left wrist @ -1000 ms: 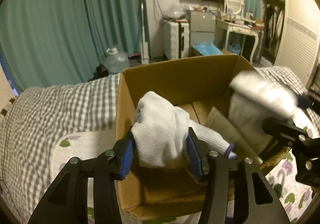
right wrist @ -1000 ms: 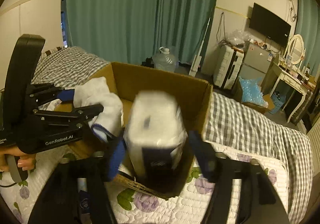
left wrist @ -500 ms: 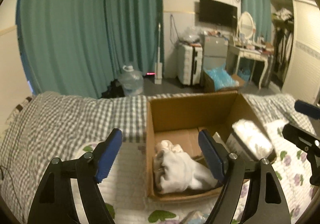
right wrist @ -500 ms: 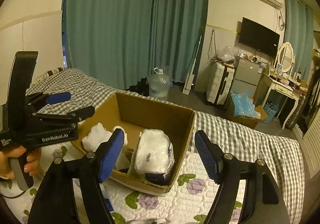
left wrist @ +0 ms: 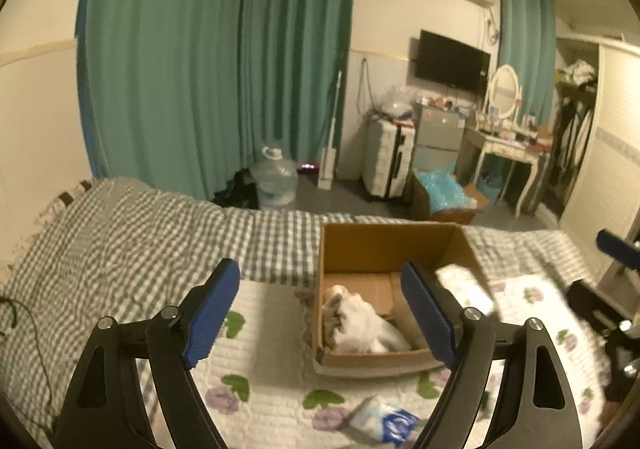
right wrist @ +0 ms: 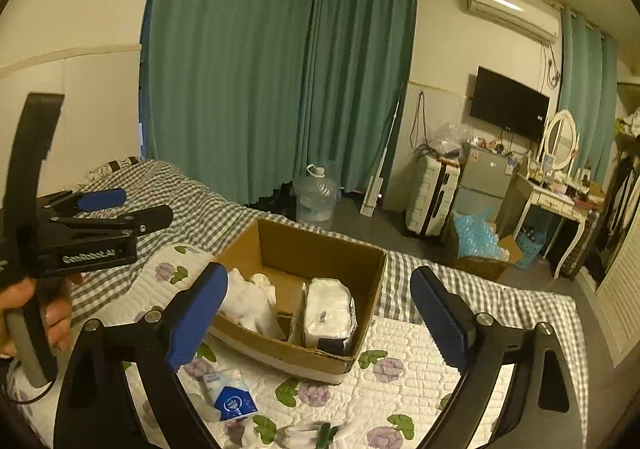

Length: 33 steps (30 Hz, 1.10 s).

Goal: Organize soft objects
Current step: 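Withdraw both tools from the box toward the remaining items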

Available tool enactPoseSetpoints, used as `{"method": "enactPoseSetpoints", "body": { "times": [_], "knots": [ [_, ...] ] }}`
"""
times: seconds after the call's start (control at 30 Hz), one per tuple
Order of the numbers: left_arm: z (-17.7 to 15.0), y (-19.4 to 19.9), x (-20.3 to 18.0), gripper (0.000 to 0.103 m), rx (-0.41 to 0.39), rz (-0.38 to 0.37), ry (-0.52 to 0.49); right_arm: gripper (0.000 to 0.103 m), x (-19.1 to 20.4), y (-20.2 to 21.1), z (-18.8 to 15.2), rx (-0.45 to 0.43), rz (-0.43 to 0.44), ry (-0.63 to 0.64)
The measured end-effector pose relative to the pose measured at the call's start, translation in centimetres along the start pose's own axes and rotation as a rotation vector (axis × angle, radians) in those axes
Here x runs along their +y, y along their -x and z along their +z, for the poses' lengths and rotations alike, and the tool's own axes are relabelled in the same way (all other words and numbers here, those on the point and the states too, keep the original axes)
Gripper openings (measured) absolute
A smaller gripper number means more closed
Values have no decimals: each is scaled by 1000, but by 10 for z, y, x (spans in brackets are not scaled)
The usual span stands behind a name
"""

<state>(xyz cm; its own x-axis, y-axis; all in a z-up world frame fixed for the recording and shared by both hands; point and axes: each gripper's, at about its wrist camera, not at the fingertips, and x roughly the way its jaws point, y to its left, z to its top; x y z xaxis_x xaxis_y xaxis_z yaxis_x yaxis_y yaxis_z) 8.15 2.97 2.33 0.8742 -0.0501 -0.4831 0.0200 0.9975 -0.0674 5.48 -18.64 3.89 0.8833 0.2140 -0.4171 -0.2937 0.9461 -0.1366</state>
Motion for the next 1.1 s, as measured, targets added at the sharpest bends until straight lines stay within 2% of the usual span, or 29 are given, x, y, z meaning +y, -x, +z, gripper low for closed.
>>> {"method": "enactPoseSetpoints", "body": {
  "times": [0.1, 0.2, 0.27, 0.33, 0.43, 0.57, 0.63, 0.83, 1.0, 1.1],
  "knots": [
    [4, 18, 4, 84, -2, -26, 32, 96, 9, 15, 6, -22, -4, 8],
    [8, 37, 3, 84, -30, -3, 14, 103, 14, 29, 9, -38, -3, 10],
    [8, 47, 4, 84, -50, -2, 3, 103, 17, 38, 11, -55, -7, 14],
    [9, 58, 7, 84, -44, -44, 16, 103, 21, 45, 13, -64, -5, 16],
    [10, 69, 12, 84, -51, -56, 46, 103, 25, 53, 17, -73, -2, 4],
    [8, 80, 13, 84, -59, -68, 12, 103, 29, 60, 13, -72, -1, -12],
    [3, 81, 15, 84, -47, -85, -10, 103, 31, 61, 8, -71, 2, -19],
    [-15, 73, 15, 84, -44, -61, -55, 103, 33, 53, -8, -43, -11, -14],
    [-31, 50, 23, 84, 55, -81, -13, 103, 33, 38, -24, 10, -14, -33],
    [-44, 36, 24, 84, 96, -66, -9, 103, 33, 31, -34, 23, -25, -27]
  ]
}}
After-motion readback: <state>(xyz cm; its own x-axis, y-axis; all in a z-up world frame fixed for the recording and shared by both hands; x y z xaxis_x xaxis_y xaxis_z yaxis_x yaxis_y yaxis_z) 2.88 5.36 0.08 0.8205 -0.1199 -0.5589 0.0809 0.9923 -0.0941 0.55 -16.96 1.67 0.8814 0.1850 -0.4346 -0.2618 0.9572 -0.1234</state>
